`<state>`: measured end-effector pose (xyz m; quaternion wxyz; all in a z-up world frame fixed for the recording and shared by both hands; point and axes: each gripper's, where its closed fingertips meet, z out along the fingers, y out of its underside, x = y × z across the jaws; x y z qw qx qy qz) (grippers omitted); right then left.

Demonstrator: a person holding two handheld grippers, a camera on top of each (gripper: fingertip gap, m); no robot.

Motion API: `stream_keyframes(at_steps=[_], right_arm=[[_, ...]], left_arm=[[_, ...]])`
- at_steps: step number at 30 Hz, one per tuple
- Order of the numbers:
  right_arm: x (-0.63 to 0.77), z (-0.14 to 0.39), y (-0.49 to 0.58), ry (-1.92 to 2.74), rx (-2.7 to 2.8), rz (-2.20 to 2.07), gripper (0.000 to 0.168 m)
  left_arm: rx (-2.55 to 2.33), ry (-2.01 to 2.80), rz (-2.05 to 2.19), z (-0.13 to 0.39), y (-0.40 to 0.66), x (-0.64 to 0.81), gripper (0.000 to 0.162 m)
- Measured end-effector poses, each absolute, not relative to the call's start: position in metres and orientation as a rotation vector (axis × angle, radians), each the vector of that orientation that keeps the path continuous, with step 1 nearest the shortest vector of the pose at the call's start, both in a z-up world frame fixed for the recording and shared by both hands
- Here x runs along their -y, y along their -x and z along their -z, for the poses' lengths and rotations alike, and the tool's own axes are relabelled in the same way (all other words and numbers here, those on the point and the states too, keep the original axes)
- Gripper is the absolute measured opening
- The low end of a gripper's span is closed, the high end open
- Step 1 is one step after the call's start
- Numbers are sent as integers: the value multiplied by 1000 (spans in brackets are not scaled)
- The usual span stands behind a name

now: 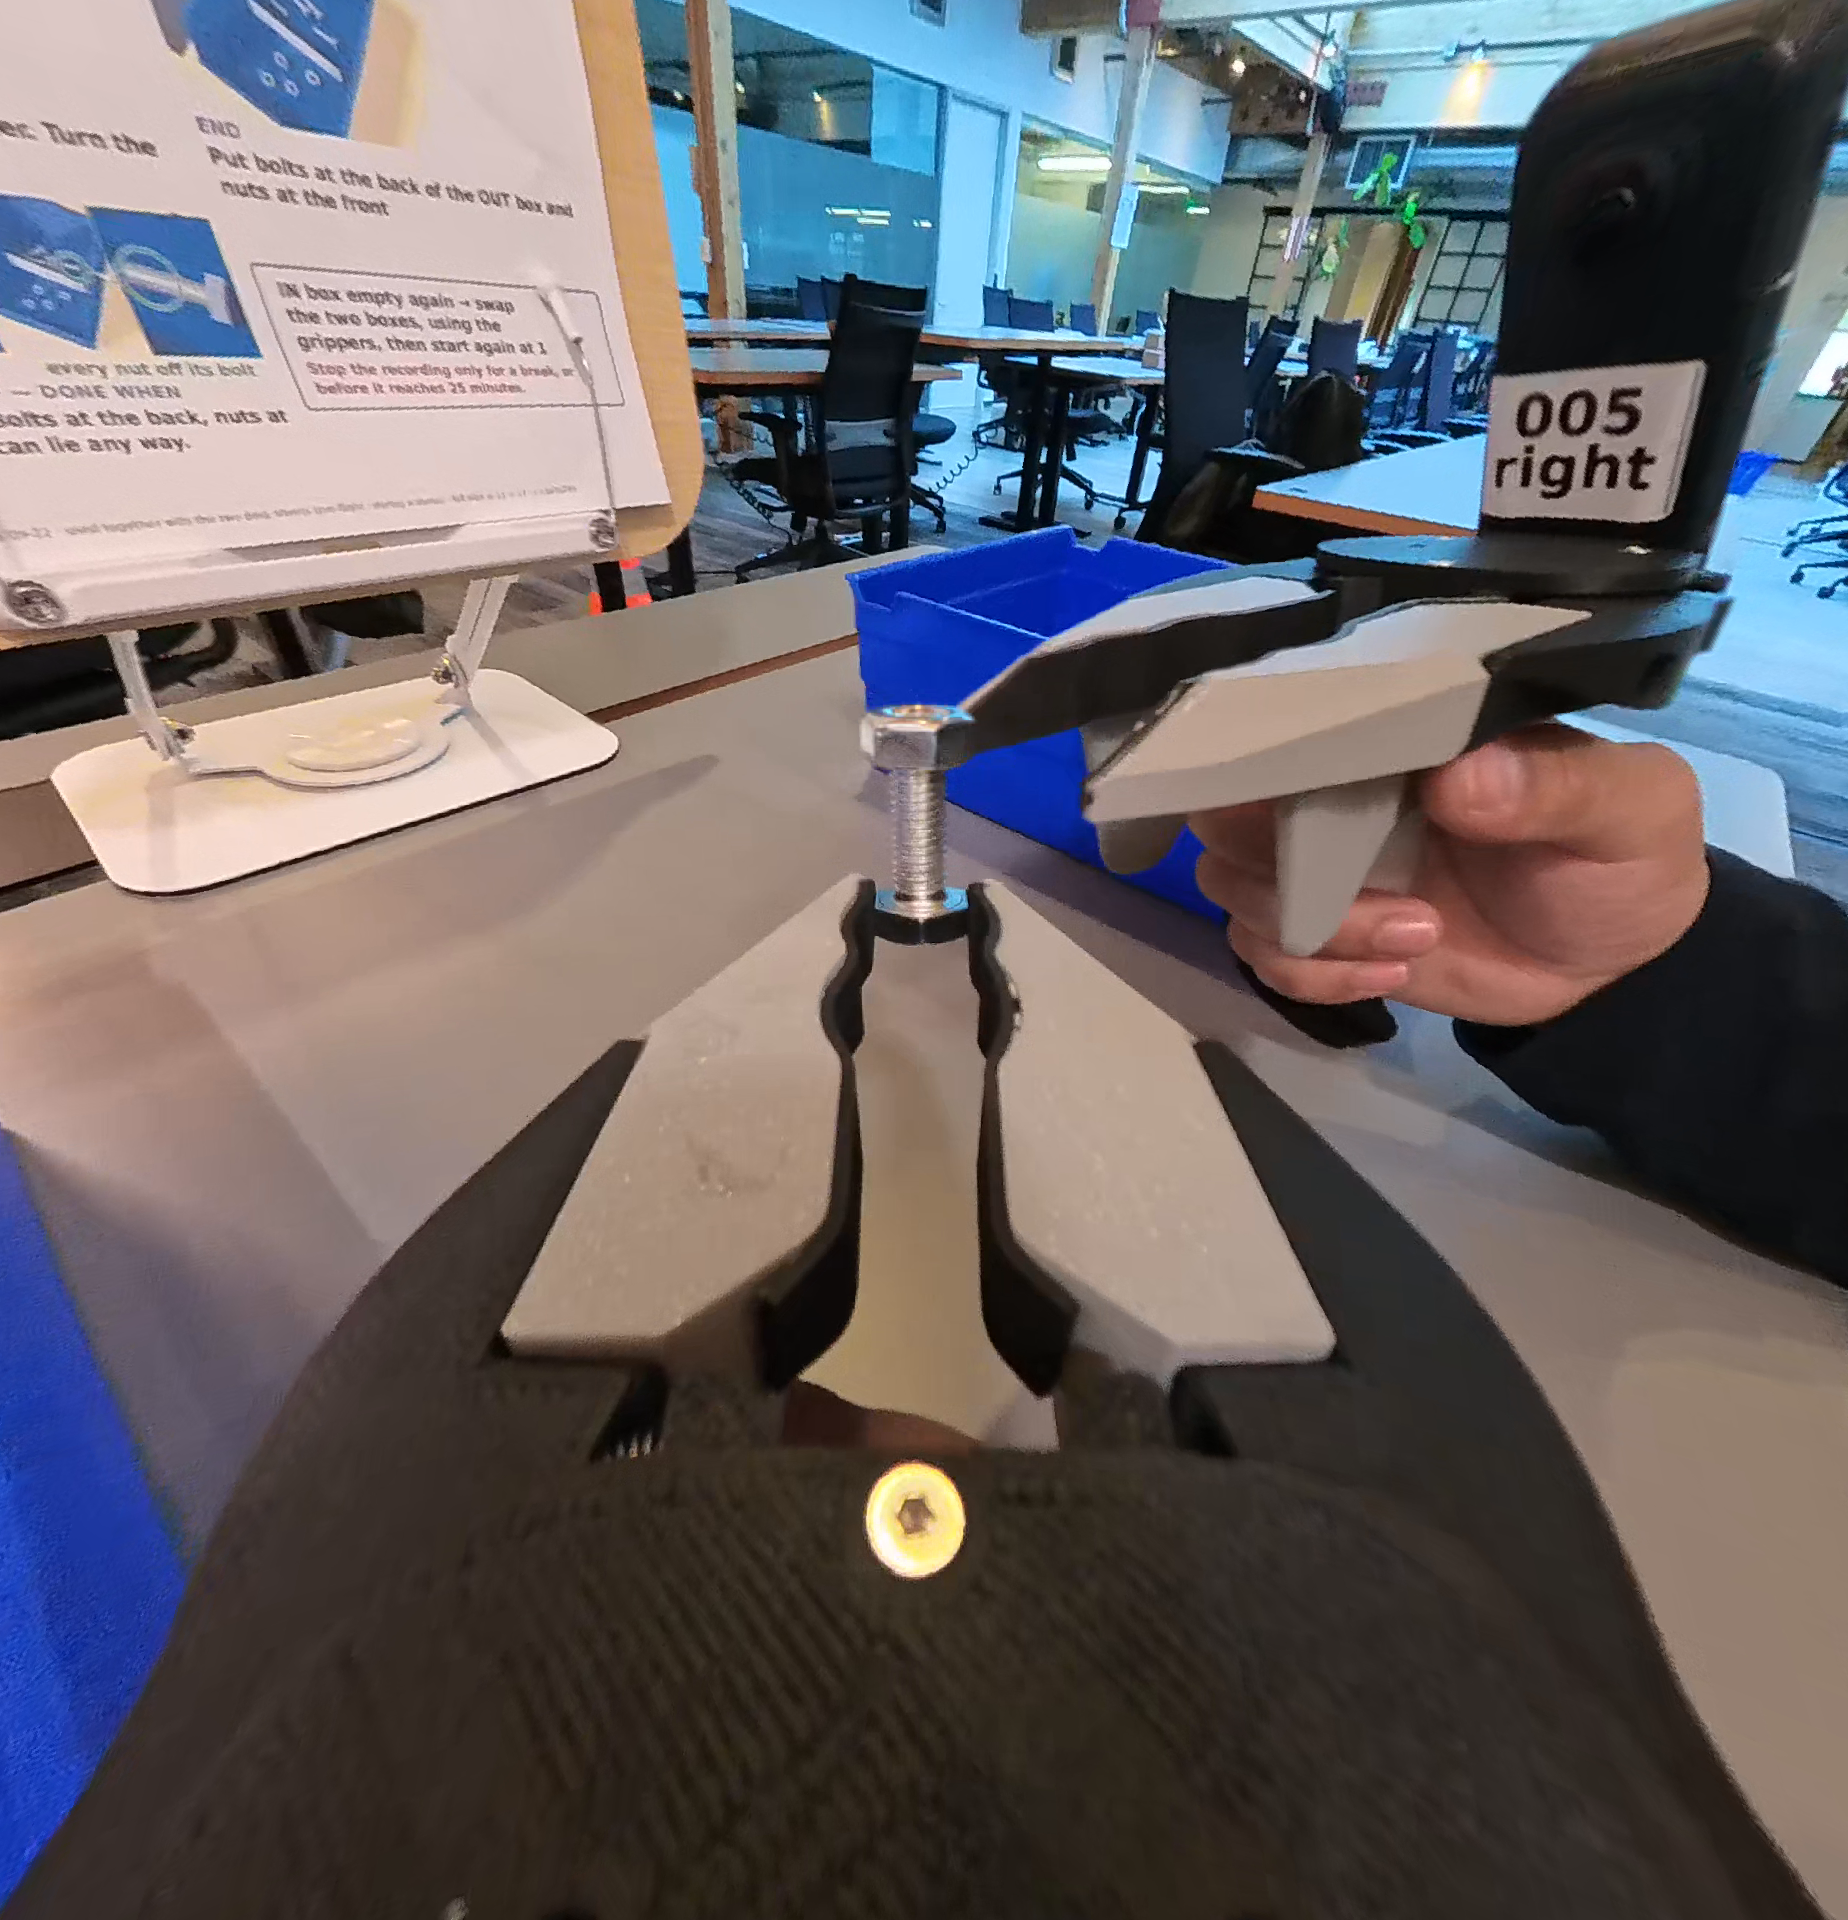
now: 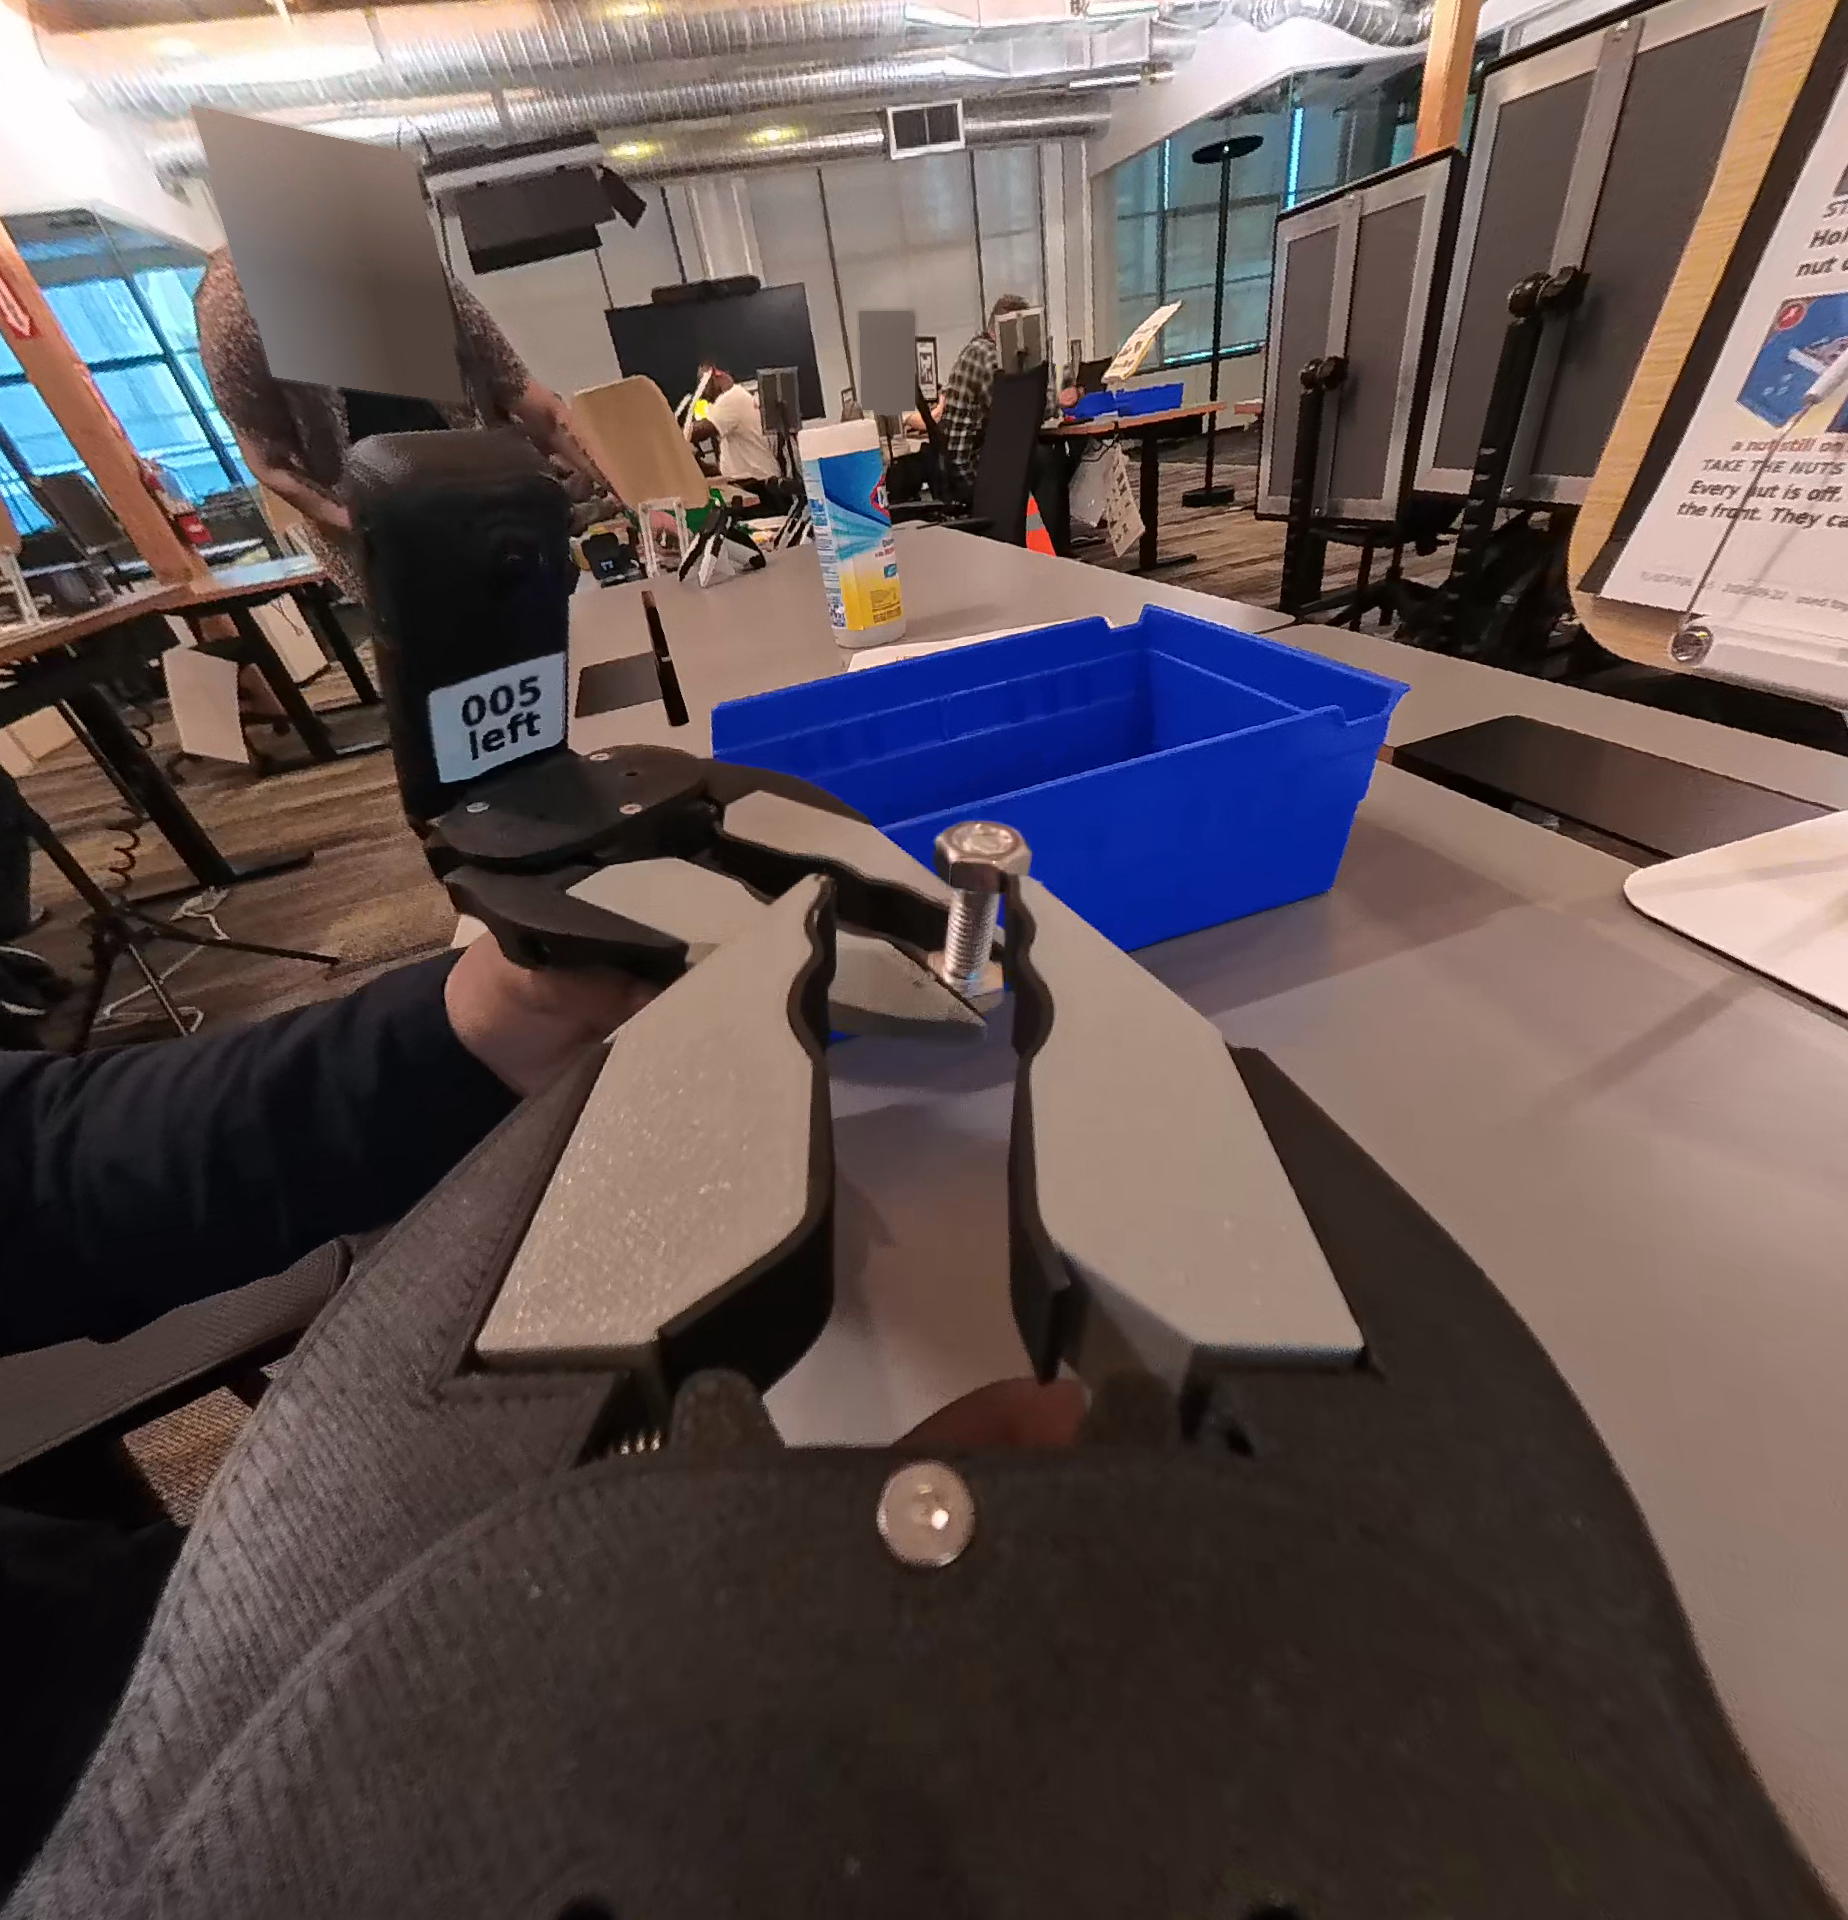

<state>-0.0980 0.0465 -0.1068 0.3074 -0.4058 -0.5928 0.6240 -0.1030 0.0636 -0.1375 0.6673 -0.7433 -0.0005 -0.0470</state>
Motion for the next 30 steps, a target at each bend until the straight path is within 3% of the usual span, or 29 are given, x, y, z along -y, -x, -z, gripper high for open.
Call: stream_keyframes(at_steps=[30], right_arm=[[-49,110,101,1079,1572,-1604,31]], left_arm=[[-103,1717,97,147,80,-70,15]])
